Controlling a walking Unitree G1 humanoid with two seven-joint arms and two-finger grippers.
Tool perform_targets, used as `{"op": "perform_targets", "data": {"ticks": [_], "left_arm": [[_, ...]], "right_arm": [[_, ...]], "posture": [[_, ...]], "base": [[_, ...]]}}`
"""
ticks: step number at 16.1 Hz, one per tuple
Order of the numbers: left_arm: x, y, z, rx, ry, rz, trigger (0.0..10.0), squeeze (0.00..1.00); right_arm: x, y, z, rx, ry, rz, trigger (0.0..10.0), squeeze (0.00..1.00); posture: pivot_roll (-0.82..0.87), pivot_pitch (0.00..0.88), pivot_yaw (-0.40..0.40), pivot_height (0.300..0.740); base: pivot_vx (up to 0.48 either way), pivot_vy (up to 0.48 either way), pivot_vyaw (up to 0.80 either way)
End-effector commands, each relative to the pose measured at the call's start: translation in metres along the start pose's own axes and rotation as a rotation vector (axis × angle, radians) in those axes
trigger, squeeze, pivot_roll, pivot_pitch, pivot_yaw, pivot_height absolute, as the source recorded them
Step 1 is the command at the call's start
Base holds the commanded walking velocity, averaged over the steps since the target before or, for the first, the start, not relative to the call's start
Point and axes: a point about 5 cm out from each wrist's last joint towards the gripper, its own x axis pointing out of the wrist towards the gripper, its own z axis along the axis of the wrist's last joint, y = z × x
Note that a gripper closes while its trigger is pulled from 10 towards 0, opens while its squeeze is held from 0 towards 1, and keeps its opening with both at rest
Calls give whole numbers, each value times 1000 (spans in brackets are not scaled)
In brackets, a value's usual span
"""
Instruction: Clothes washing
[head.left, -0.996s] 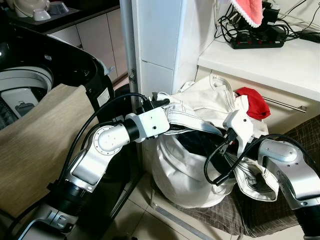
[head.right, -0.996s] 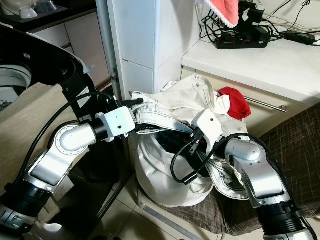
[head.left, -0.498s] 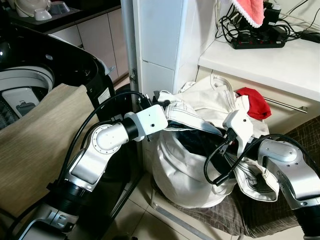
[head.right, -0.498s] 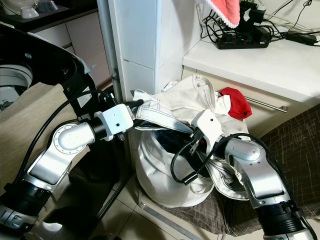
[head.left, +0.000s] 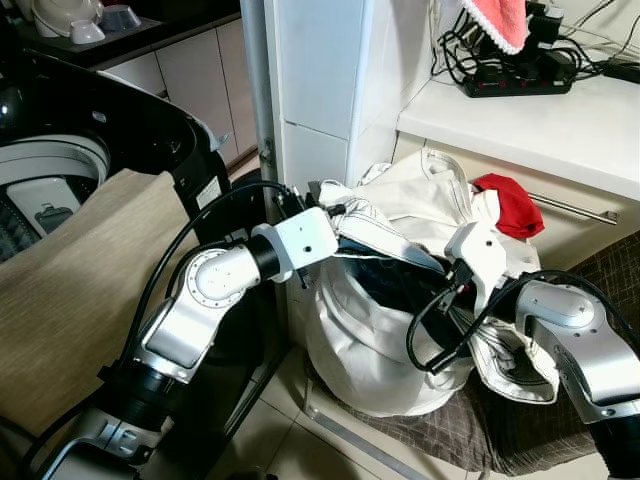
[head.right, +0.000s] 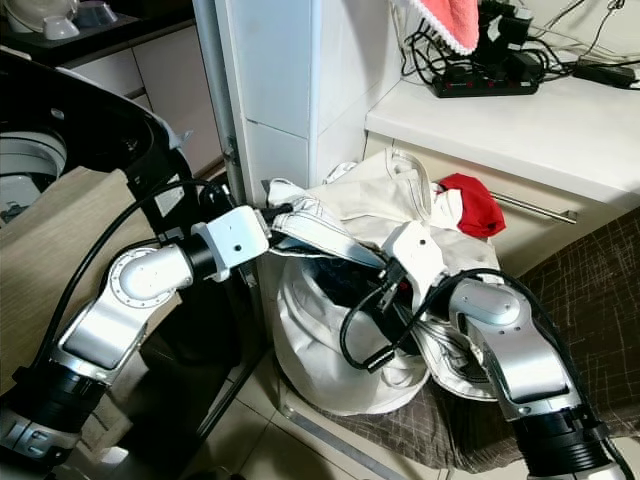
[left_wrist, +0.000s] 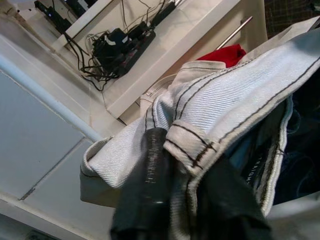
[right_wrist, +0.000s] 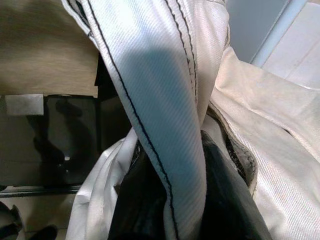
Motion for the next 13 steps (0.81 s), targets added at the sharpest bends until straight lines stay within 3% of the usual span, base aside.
{"op": "perform_targets", "data": {"ticks": [1,2,3,7,10,12,13], "left_arm": [[-2,7,-2,-14,13,25,0,0],[-1,8,-2,-18,13,32,0,0],[-1,11,-2,-39,11,57,0,0],[1,27,5,-153,-23,190,0,0],[1,32,8,-180,-44,218,0,0],[2,32,10,-190,-54,215,0,0],[3,36,16,-207,-90,232,0,0]], "right_arm": [[-1,-1,9,-40,-29,-17,10000,0],[-1,-1,9,-14,-36,-21,10000,910],[-1,-2,11,16,-53,-20,10000,1000],[-15,-2,23,73,-131,-6,10000,1000],[-50,-5,50,199,-317,23,10000,1000],[-63,-5,56,205,-341,23,10000,1000],[-73,-5,58,195,-334,17,10000,0]], "posture": [[-77,0,41,740],[-77,0,41,740],[-76,0,40,740],[-72,0,35,740],[-77,0,41,740],[-80,0,44,740],[-87,0,48,740]], "base": [[0,0,0],[0,0,0],[0,0,0],[0,0,0],[0,0,0],[0,0,0],[0,0,0]]}}
